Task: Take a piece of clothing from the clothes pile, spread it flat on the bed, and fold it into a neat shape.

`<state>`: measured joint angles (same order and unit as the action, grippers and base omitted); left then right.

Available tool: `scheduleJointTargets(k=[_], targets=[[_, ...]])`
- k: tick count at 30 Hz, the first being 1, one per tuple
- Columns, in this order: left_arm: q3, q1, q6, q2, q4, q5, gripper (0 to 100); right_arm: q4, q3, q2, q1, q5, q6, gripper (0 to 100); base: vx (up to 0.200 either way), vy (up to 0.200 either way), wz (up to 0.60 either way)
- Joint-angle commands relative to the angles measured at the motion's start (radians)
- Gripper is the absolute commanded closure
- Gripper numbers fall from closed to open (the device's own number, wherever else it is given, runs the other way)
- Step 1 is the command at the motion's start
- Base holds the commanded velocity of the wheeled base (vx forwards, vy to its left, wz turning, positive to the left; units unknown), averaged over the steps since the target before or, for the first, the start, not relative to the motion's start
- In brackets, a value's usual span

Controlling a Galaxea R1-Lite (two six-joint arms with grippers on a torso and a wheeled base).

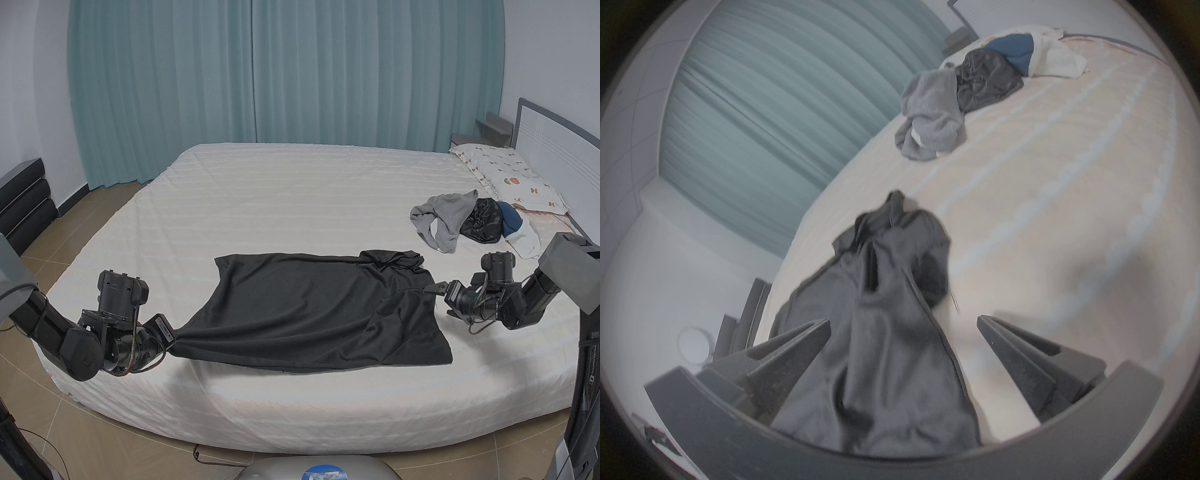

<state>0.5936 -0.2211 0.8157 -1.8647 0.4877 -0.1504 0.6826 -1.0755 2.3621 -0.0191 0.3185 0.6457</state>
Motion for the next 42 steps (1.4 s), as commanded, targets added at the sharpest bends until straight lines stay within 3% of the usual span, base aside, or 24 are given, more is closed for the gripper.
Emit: scheduleJointTargets(k=[1, 11, 12, 22, 30, 32, 42], targets=[[0.0, 0.0, 0.0, 0.005, -0.003, 0.0, 100, 0.018, 0.198, -0.101, 0.028, 0.09, -0.121, 0, 0.0, 0.0, 0.0], [-0.003, -0.004, 0.0, -0.004, -0.003, 0.002, 100, 0.02, 0.279, -0.064, -0.002, 0.113, -0.196, 0, 0.0, 0.0, 0.0], [-0.002, -0.004, 0.0, -0.004, -0.003, 0.002, 100, 0.018, 0.282, -0.063, -0.002, 0.114, -0.198, 100, 0.0, 0.0, 0.0], [-0.005, -0.004, -0.001, -0.01, -0.004, 0.003, 100, 0.009, 0.33, -0.092, 0.002, 0.111, -0.209, 100, 0.0, 0.0, 0.0], [-0.017, 0.006, -0.046, 0.004, -0.008, 0.002, 100, 0.005, 0.471, -0.254, 0.053, 0.123, -0.213, 100, 0.0, 0.0, 0.0], [-0.025, 0.008, -0.056, 0.009, -0.008, -0.001, 100, 0.005, 0.551, -0.35, 0.077, 0.155, -0.216, 100, 0.0, 0.0, 0.0], [-0.038, 0.008, -0.107, 0.01, -0.063, 0.0, 100, -0.006, 0.743, -0.558, 0.081, 0.172, -0.221, 100, 0.0, 0.0, 0.0]])
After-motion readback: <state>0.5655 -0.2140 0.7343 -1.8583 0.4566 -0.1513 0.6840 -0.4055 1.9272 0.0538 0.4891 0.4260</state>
